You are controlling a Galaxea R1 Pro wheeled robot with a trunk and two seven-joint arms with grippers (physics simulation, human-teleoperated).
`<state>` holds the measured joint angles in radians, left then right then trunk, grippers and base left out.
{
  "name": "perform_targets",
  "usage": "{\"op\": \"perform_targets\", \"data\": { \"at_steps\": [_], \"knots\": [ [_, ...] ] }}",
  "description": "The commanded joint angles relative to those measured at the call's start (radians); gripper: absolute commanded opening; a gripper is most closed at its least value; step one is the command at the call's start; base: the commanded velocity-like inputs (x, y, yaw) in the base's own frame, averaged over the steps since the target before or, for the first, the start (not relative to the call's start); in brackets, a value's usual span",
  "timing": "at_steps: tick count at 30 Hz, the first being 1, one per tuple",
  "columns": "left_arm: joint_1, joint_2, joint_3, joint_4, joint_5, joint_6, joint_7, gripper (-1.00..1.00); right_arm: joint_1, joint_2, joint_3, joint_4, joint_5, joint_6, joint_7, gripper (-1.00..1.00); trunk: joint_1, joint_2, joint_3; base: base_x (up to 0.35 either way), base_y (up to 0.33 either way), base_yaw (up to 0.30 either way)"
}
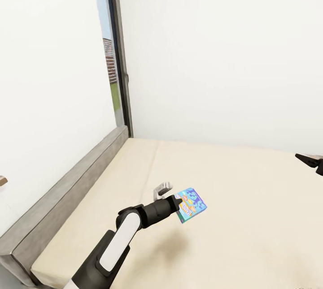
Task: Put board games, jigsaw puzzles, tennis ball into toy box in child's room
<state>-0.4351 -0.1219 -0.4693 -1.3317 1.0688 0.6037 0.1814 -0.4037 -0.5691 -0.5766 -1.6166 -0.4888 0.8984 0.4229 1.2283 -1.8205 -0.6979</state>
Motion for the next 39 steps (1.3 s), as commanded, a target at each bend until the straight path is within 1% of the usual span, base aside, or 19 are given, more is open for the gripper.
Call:
{"op": "perform_targets", "data": {
  "at_steps": [1, 4, 8, 15, 18, 23, 35, 39],
  "knots": [
    [-0.001, 0.001, -0.001, -0.001, 0.008, 0.003, 0.011, -1.00, -0.001, 0.000, -0.001, 0.000, 0.004, 0.005, 0.007, 1.00, 0.000, -0.001, -0.001, 0.001, 0.000, -0.138],
    [-0.001, 0.001, -0.003, -0.002, 0.007, 0.002, 0.010, -1.00, -0.001, 0.000, -0.002, 0.000, 0.004, 0.005, 0.007, 1.00, 0.000, -0.001, -0.001, 0.075, 0.000, -0.203],
    [-0.001, 0.000, 0.003, -0.008, 0.019, 0.006, 0.013, -1.00, -0.001, 0.000, -0.003, 0.000, 0.004, 0.006, 0.007, 1.00, 0.000, -0.001, -0.001, 0.046, 0.000, -0.283],
    [-0.005, 0.000, 0.007, -0.007, 0.022, 0.009, 0.013, -1.00, -0.001, 0.000, -0.003, 0.000, 0.003, 0.006, 0.007, 1.00, -0.027, 0.048, 0.021, 0.004, 0.000, -0.292],
    [-0.007, 0.001, 0.008, -0.001, 0.022, 0.010, 0.001, -1.00, -0.001, 0.000, -0.003, 0.000, 0.004, 0.006, 0.007, 1.00, -0.038, 0.069, 0.030, 0.000, 0.000, -0.293],
    [-0.007, 0.002, 0.002, -0.001, 0.009, 0.004, 0.003, -1.00, -0.001, 0.000, -0.003, 0.000, 0.004, 0.006, 0.007, 1.00, -0.058, 0.104, 0.046, 0.000, 0.000, -0.293],
    [-0.007, 0.000, -0.001, 0.003, 0.003, 0.002, 0.002, -1.00, -0.001, 0.000, -0.004, 0.000, 0.003, 0.007, 0.008, 1.00, -0.104, 0.188, 0.084, 0.000, 0.000, -0.293],
    [-0.007, 0.003, 0.007, 0.003, 0.005, 0.002, -0.001, -1.00, -0.001, 0.002, 0.009, 0.001, 0.005, 0.006, 0.001, 1.00, -0.119, 0.216, 0.096, 0.000, 0.000, -0.291]
  ]
}}
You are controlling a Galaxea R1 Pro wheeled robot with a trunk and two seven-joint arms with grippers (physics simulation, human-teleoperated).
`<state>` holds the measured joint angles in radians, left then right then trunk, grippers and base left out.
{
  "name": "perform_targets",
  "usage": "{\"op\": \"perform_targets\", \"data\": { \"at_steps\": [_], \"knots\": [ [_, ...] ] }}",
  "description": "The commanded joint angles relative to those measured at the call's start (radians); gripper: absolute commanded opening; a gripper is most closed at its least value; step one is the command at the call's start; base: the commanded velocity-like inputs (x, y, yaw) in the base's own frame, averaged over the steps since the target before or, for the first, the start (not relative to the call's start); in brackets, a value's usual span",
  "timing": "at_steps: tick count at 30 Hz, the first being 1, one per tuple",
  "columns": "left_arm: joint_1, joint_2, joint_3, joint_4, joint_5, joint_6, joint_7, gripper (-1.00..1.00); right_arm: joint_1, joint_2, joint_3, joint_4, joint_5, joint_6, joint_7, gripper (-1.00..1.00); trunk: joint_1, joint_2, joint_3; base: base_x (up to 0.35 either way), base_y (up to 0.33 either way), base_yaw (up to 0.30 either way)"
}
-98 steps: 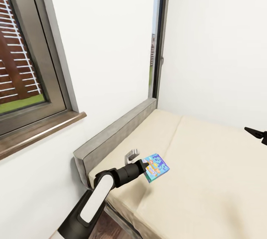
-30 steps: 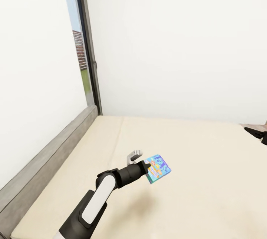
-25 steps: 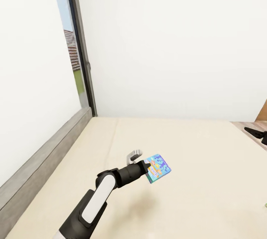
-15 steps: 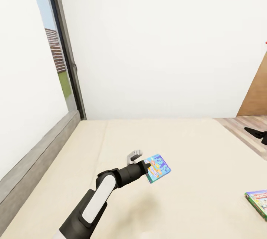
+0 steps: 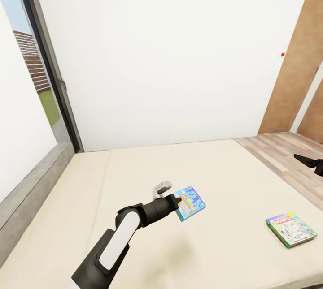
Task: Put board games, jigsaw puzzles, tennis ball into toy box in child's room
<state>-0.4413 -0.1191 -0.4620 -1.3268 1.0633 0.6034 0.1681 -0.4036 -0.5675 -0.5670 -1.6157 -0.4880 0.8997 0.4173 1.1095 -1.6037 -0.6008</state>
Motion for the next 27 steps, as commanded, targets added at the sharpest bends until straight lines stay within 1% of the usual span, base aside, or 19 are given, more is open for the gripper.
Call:
{"op": "perform_targets", "data": {
  "at_steps": [1, 2, 3, 4, 5, 7, 10, 21, 23, 27],
  "knots": [
    [-0.001, 0.001, 0.002, -0.002, 0.010, 0.002, 0.013, -1.00, -0.002, 0.000, 0.030, 0.000, 0.025, 0.005, 0.004, 1.00, -0.004, 0.007, 0.002, 0.000, 0.000, -0.268],
    [-0.001, 0.002, 0.003, -0.002, 0.009, 0.002, 0.013, -1.00, -0.002, 0.004, 0.067, 0.000, 0.070, 0.006, 0.002, 1.00, -0.008, 0.014, 0.005, 0.000, 0.000, -0.262],
    [-0.001, 0.002, 0.003, -0.002, 0.009, 0.002, 0.014, -1.00, -0.003, 0.008, 0.086, 0.000, 0.107, 0.011, 0.002, 1.00, -0.012, 0.021, 0.008, 0.000, 0.000, -0.262],
    [-0.001, 0.002, 0.003, -0.002, 0.009, 0.003, 0.014, -1.00, -0.004, 0.010, 0.092, 0.000, 0.123, 0.015, 0.002, 1.00, -0.016, 0.028, 0.012, 0.000, 0.000, -0.263],
    [-0.001, 0.001, 0.002, -0.002, 0.009, 0.003, 0.017, -1.00, -0.006, 0.012, 0.102, 0.000, 0.148, 0.029, 0.001, 1.00, -0.019, 0.035, 0.015, 0.000, 0.000, -0.263],
    [-0.001, 0.001, -0.001, -0.003, 0.009, 0.004, 0.021, -1.00, -0.010, 0.013, 0.110, 0.000, 0.171, 0.047, 0.000, 1.00, -0.027, 0.049, 0.021, 0.000, 0.000, -0.267],
    [-0.001, 0.001, -0.003, -0.003, 0.010, 0.004, 0.018, -1.00, -0.013, 0.013, 0.116, 0.000, 0.191, 0.064, -0.001, 1.00, -0.039, 0.070, 0.030, 0.000, 0.000, -0.274],
    [-0.003, -0.001, -0.007, -0.003, 0.009, 0.010, 0.017, -1.00, -0.015, 0.016, 0.115, 0.000, 0.194, 0.069, -0.002, 1.00, -0.081, 0.147, 0.065, 0.000, 0.000, -0.275],
    [-0.002, 0.002, 0.000, -0.002, 0.017, 0.009, 0.012, -1.00, -0.015, 0.017, 0.113, 0.000, 0.193, 0.068, -0.001, 1.00, -0.088, 0.161, 0.071, 0.000, 0.000, -0.286],
    [-0.002, 0.001, 0.001, -0.002, 0.018, 0.007, 0.011, -1.00, -0.015, 0.017, 0.113, 0.000, 0.193, 0.068, 0.000, 1.00, -0.104, 0.189, 0.084, 0.000, 0.000, -0.285]
  ]
}}
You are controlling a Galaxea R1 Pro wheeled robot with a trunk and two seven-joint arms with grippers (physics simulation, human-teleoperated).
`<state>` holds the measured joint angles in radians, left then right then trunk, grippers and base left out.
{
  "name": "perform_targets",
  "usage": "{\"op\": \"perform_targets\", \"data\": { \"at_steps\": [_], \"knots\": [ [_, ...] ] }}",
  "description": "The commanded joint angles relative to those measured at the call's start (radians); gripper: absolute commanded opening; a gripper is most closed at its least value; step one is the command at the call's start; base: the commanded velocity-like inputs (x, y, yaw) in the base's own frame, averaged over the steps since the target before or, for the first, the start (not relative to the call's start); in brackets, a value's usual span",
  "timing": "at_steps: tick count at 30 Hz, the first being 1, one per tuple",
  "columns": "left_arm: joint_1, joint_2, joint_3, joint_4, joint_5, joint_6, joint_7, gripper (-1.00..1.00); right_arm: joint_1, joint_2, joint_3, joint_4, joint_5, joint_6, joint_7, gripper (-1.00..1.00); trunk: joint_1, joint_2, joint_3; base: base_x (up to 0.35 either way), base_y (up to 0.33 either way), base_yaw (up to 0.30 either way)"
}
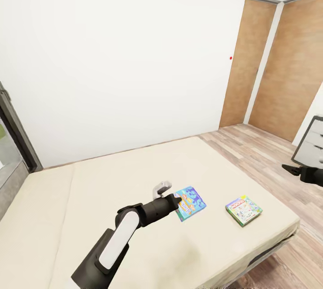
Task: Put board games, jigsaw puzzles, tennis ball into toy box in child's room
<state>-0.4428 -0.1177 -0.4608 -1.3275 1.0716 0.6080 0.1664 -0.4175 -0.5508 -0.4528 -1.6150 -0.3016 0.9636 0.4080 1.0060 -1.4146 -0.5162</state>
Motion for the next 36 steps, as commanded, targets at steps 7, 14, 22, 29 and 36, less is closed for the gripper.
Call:
{"op": "perform_targets", "data": {
  "at_steps": [7, 14, 22, 29, 36],
  "knots": [
    [-0.001, -0.001, -0.001, -0.001, 0.005, 0.004, 0.014, -1.00, -0.001, 0.000, -0.001, 0.000, 0.007, 0.004, 0.009, 1.00, -0.027, 0.049, 0.021, 0.000, 0.000, -0.285],
    [-0.001, -0.002, -0.004, 0.012, 0.002, 0.004, 0.014, -1.00, -0.001, -0.001, -0.001, -0.001, 0.007, 0.004, 0.009, 1.00, -0.054, 0.098, 0.043, 0.000, 0.000, -0.285],
    [-0.002, -0.003, -0.002, 0.050, 0.001, 0.003, 0.013, -1.00, 0.000, 0.005, 0.006, 0.000, 0.007, 0.004, 0.008, 1.00, -0.084, 0.154, 0.068, 0.000, 0.000, -0.278],
    [-0.002, -0.002, -0.002, 0.050, 0.001, 0.002, 0.014, -1.00, 0.001, 0.008, 0.021, 0.000, 0.007, 0.004, 0.007, 1.00, -0.111, 0.203, 0.090, 0.000, 0.000, -0.266],
    [-0.001, 0.004, 0.002, 0.031, 0.002, 0.002, 0.013, -1.00, -0.017, 0.115, 0.180, 0.022, 0.023, -0.003, -0.245, 1.00, -0.138, 0.252, 0.112, 0.000, 0.000, -0.263]
  ]
}}
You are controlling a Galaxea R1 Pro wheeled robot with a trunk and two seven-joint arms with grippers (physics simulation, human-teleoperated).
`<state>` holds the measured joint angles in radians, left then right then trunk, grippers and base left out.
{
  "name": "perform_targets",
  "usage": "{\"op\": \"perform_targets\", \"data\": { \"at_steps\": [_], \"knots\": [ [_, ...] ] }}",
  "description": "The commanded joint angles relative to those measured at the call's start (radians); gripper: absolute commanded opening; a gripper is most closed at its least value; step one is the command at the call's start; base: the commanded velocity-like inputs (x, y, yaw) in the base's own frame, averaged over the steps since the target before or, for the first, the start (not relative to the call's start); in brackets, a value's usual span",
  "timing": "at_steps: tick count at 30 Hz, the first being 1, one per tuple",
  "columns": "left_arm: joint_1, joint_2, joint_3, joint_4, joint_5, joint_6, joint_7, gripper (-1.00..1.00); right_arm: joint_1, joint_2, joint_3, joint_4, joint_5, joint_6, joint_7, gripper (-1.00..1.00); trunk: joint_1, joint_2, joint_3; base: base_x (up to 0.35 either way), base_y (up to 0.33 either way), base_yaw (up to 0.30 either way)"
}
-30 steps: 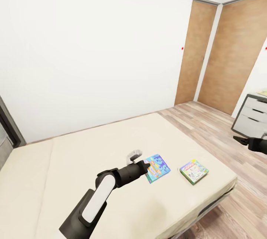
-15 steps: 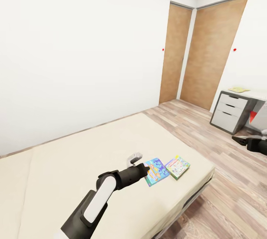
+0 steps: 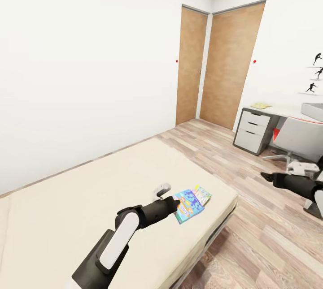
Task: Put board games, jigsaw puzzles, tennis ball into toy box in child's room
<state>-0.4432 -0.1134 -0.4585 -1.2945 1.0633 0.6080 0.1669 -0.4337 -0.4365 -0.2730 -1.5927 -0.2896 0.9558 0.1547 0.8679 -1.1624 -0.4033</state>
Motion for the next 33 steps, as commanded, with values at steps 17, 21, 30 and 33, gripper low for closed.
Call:
{"op": "perform_targets", "data": {
  "at_steps": [17, 21, 30, 33],
  "knots": [
    [0.000, 0.015, 0.000, 0.007, 0.010, 0.001, 0.019, -1.00, -0.001, 0.044, 0.044, -0.014, 0.009, 0.009, -0.073, 1.00, -0.065, 0.118, 0.052, 0.000, 0.000, -0.284],
    [0.000, 0.016, 0.002, 0.010, 0.009, 0.000, 0.026, -1.00, 0.006, 0.040, 0.046, -0.020, 0.009, 0.009, -0.022, 1.00, -0.081, 0.146, 0.065, 0.000, 0.000, -0.287],
    [0.007, 0.042, 0.052, 0.031, 0.009, -0.002, 0.018, -1.00, -0.023, 0.043, 0.048, -0.022, 0.005, 0.065, 0.124, 1.00, -0.115, 0.209, 0.093, 0.000, 0.000, -0.286],
    [0.012, 0.068, 0.083, 0.048, 0.009, -0.011, 0.013, -1.00, -0.082, 0.050, 0.048, -0.022, 0.003, 0.091, 0.135, 1.00, -0.127, 0.230, 0.102, 0.000, 0.000, -0.283]
  ]
}}
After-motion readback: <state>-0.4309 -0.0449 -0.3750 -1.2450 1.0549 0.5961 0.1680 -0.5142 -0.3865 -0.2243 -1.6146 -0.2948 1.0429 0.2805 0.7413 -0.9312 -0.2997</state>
